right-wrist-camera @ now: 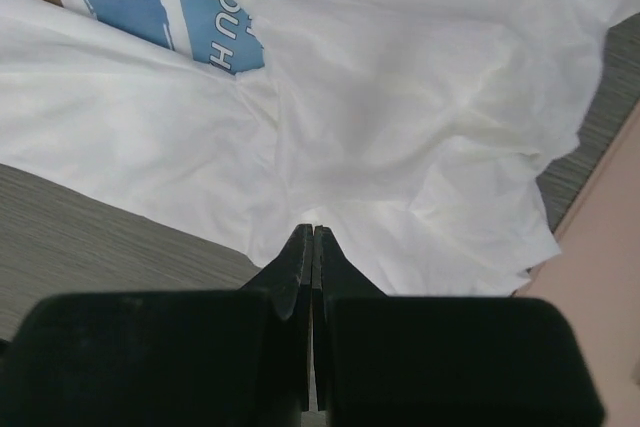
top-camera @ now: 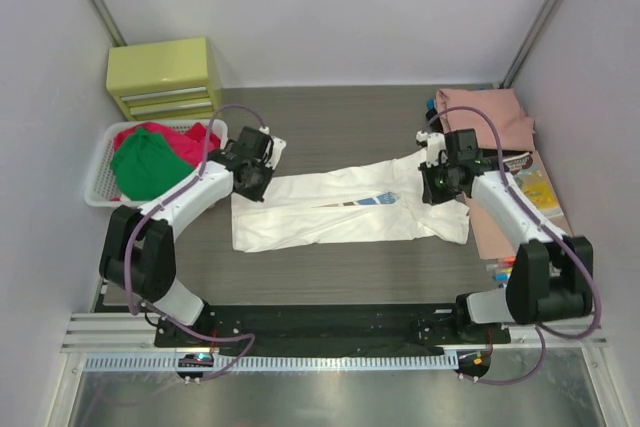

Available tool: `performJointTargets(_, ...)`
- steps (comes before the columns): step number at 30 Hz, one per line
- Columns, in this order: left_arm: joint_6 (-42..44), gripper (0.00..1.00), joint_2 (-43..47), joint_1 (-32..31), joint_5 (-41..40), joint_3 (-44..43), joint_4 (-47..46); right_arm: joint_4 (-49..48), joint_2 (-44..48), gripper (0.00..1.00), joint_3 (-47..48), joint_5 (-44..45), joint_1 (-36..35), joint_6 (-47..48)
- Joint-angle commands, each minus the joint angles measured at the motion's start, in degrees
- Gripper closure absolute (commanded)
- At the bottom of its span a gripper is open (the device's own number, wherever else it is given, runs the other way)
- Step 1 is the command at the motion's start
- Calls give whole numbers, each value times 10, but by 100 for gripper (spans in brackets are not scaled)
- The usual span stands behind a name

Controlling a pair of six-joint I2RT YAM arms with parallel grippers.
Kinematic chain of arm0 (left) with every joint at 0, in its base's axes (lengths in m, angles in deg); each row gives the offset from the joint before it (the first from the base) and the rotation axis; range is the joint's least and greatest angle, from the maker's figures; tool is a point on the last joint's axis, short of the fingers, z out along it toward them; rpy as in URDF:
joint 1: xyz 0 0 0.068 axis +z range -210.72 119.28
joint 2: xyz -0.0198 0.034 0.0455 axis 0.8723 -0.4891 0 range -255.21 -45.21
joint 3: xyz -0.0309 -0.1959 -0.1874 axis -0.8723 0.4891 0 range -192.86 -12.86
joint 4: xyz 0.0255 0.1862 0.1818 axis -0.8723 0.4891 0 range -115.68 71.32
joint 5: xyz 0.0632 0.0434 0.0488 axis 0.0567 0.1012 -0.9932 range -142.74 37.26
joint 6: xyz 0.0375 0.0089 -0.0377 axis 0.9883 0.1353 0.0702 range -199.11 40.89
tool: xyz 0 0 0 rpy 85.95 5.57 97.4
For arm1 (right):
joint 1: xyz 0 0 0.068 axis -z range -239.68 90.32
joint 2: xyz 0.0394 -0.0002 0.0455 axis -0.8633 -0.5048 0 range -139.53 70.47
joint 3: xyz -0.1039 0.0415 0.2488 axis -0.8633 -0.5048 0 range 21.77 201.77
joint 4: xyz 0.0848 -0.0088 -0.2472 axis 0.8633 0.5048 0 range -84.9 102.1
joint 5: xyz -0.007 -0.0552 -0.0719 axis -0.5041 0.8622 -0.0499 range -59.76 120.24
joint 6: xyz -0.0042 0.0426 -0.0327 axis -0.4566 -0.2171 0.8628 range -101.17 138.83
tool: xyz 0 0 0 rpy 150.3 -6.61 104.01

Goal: Fold and stack the t-shirts

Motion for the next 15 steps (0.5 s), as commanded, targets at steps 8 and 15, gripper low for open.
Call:
performJointTargets(8,-16,100,-82,1,32,-16,-6,-30,-141,99,102,-29,0,-37)
performJointTargets(15,-7,97,11,1,10,-7,-13,-1,-52,99,108,-10,9,-32)
